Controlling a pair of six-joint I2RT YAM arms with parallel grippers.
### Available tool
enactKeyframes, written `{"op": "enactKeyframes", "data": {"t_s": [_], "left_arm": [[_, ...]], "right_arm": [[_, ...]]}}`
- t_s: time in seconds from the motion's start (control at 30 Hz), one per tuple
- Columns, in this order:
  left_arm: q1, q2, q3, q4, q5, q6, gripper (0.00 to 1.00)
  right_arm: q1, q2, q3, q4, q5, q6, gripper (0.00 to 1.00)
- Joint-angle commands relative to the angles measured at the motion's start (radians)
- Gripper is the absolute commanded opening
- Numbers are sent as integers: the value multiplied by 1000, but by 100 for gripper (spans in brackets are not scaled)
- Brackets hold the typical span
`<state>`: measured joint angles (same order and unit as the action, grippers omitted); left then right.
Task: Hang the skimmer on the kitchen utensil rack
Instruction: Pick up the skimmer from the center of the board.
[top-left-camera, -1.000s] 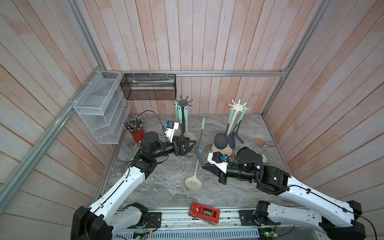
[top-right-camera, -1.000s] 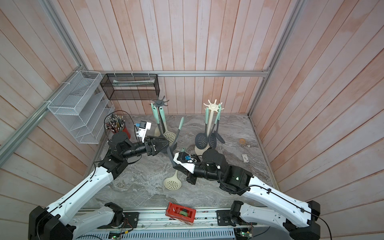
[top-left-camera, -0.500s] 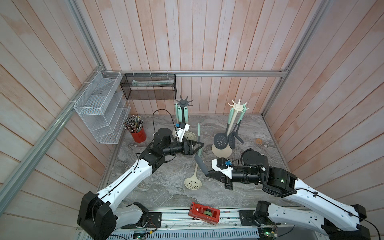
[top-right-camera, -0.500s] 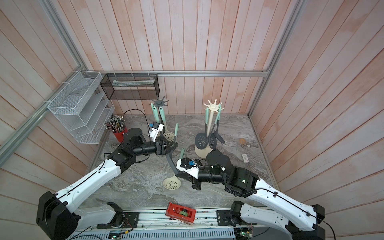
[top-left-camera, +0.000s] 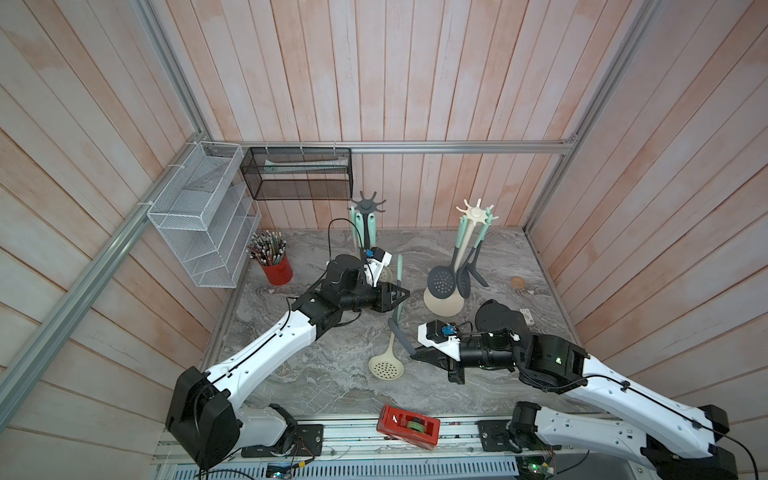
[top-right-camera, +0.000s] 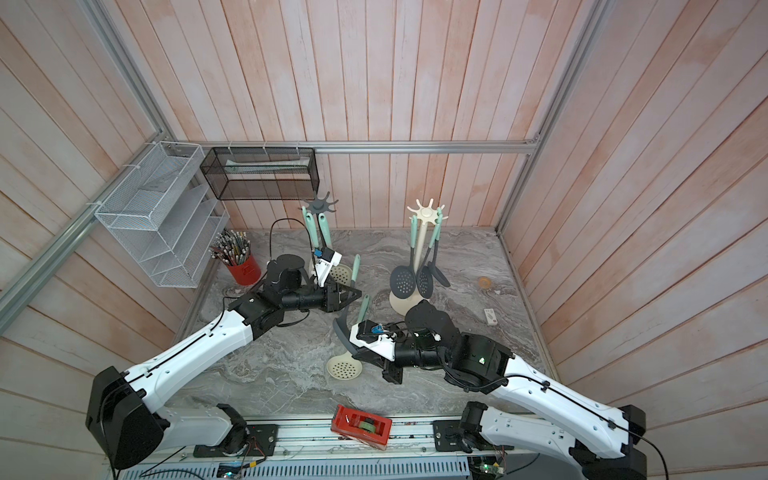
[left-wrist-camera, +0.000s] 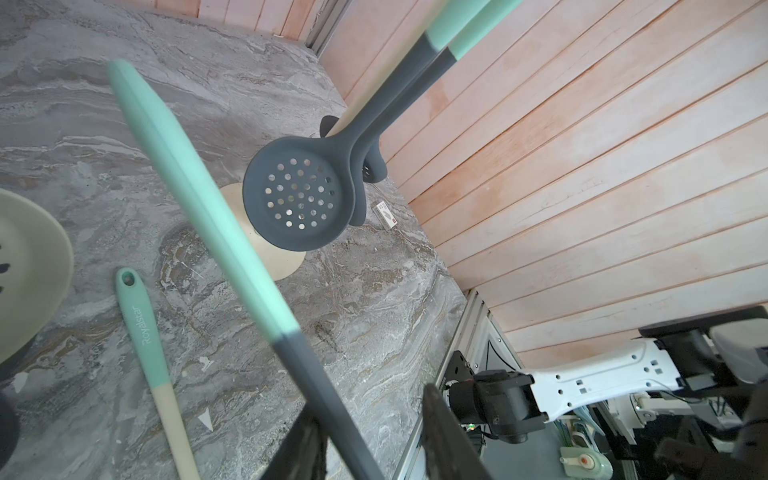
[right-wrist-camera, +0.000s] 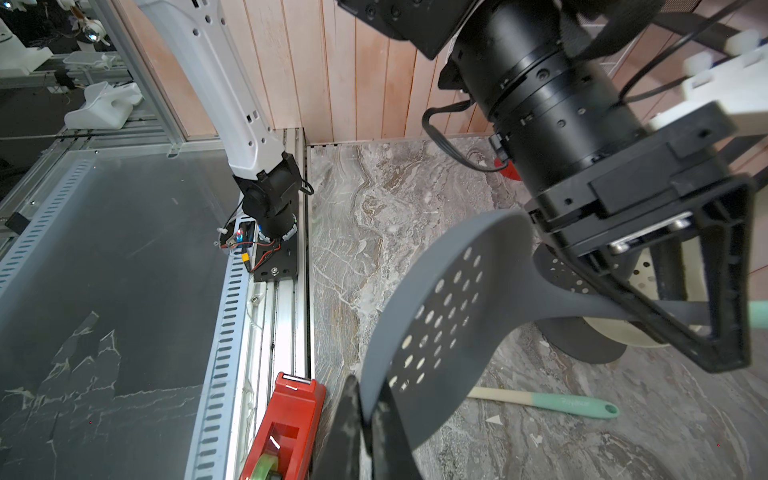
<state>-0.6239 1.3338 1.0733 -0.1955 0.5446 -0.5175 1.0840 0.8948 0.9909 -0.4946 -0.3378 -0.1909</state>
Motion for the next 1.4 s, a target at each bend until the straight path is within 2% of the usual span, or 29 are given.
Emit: {"op": "enactKeyframes", "data": {"t_s": [0.0,0.1,0.23,0.33,0.4,0.43,0.53,0.6,0.67,0.8,1.03,1.2,1.37], "left_arm": [[0,7,27,-16,-29,47,23],[0,11,32,-7,-26,44,11],[0,14,31,4,-29,43,2],[0,14,28,16,-34,39,0],[0,8,23,29,-53,39,0],[0,2,16,40,-61,37,0],[0,-26,-9,86,-75,37,0],[-1,-48,-26,116,-85,41,0],[-1,-65,-36,134,-103,49,0],[0,-91,-60,177,-117,66,0],[-2,-75,-62,221,-118,89,0],[-8,-56,-52,225,-135,109,0],[-29,-35,-35,200,-216,132,0]], "right_arm": [[2,-5,-6,19,18,-2,0],[2,1,-26,30,39,8,0],[2,-2,-60,50,83,27,0],[2,-16,-93,82,121,53,0],[0,-39,-120,116,155,88,18],[-2,-55,-135,138,167,102,23],[-17,-114,-187,201,204,150,34],[-40,-161,-219,245,224,187,46],[-72,-204,-247,296,231,220,51],[-146,-258,-295,420,231,300,52],[-254,-250,-323,610,283,436,52],[-260,-145,-309,694,320,468,52],[-261,-30,-282,759,339,487,52]]}}
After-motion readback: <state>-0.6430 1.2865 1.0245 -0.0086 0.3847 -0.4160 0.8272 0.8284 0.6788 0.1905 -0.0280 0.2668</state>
